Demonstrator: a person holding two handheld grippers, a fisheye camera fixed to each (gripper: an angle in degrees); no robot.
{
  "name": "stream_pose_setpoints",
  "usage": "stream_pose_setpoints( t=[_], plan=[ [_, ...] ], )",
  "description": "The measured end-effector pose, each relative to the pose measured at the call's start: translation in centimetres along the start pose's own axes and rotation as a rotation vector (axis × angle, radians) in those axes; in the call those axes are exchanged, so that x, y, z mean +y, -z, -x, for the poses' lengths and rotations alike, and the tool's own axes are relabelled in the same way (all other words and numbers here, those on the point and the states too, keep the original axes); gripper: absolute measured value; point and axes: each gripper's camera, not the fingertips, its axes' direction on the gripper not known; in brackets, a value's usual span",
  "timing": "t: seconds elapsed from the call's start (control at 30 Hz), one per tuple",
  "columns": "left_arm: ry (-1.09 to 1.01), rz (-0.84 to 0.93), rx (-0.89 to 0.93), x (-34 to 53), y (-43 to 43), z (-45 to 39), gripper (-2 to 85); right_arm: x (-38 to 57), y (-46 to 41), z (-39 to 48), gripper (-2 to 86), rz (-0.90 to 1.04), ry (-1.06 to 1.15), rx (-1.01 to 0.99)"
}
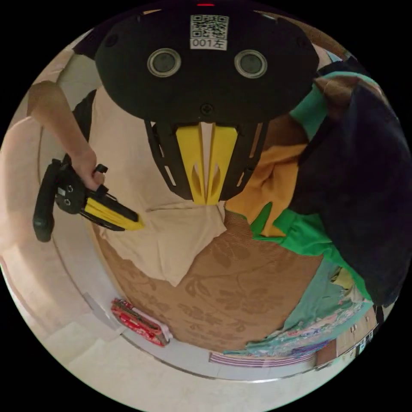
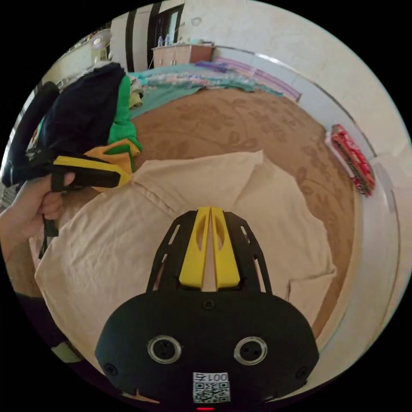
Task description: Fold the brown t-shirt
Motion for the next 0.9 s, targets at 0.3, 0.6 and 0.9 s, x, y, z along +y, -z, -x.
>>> stream_pose_setpoints(
  t=[0.3,0.6,0.9],
  plan=[
    [-0.439,0.529,-0.077,17.1,1.5,-4.4,2.5,28.5,14.6,1.4,7.2,0.499,-0.307,0.09],
    [-0.415,0.519,-0.142,25.7,1.2,-8.3,4.3,49.4,17.6,5.5,11.3,0.582,-0.59,-0.124],
    [-0.418,0.493,-0.24,33.4,1.1,-13.8,3.8,60.2,18.7,9.0,8.8,0.53,-0.541,-0.11]
  ],
)
